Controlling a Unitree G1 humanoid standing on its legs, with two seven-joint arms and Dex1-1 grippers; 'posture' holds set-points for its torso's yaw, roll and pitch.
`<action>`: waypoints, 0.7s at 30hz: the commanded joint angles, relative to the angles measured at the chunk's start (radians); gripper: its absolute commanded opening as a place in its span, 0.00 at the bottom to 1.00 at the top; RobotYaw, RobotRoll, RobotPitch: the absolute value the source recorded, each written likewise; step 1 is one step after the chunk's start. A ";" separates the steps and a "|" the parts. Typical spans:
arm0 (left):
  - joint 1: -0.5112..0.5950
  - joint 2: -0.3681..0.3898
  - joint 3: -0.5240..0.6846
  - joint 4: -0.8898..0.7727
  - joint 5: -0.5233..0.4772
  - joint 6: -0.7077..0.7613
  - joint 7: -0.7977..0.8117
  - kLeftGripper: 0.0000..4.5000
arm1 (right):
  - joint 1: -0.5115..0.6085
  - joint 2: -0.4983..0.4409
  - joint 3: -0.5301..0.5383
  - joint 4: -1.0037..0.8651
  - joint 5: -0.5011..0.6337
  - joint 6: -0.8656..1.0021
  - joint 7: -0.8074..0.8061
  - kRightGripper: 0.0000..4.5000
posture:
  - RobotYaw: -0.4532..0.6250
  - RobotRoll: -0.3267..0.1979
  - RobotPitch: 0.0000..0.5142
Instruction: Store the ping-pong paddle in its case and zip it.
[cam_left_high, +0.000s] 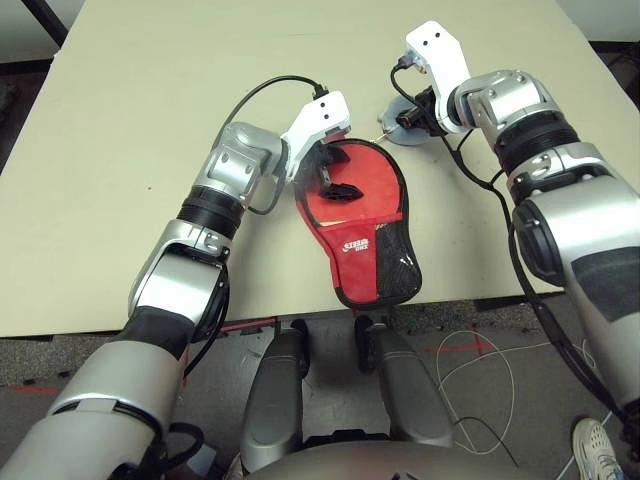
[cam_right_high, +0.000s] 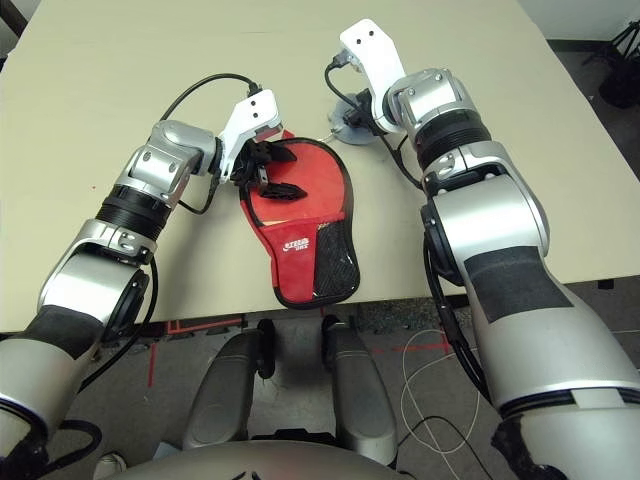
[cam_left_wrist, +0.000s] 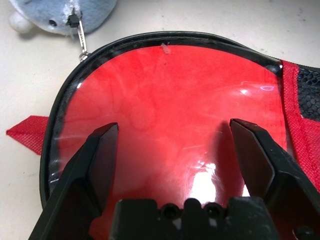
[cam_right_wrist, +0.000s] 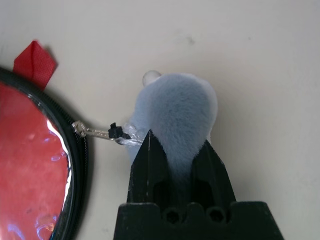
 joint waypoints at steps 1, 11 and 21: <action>0.018 -0.002 -0.026 0.067 0.029 0.018 0.030 1.00 | 0.042 -0.088 0.064 -0.092 -0.080 0.047 0.082 0.05 | 0.45 0.62 0.52; 0.006 -0.014 -0.046 0.099 0.042 0.045 0.034 1.00 | 0.336 -0.333 0.154 -0.794 -0.094 0.334 0.319 0.05 | 0.42 0.62 0.52; -0.009 -0.026 -0.066 0.139 0.054 0.031 0.036 1.00 | 0.501 -0.570 0.181 -1.250 -0.012 0.479 0.480 0.04 | 0.40 0.62 0.53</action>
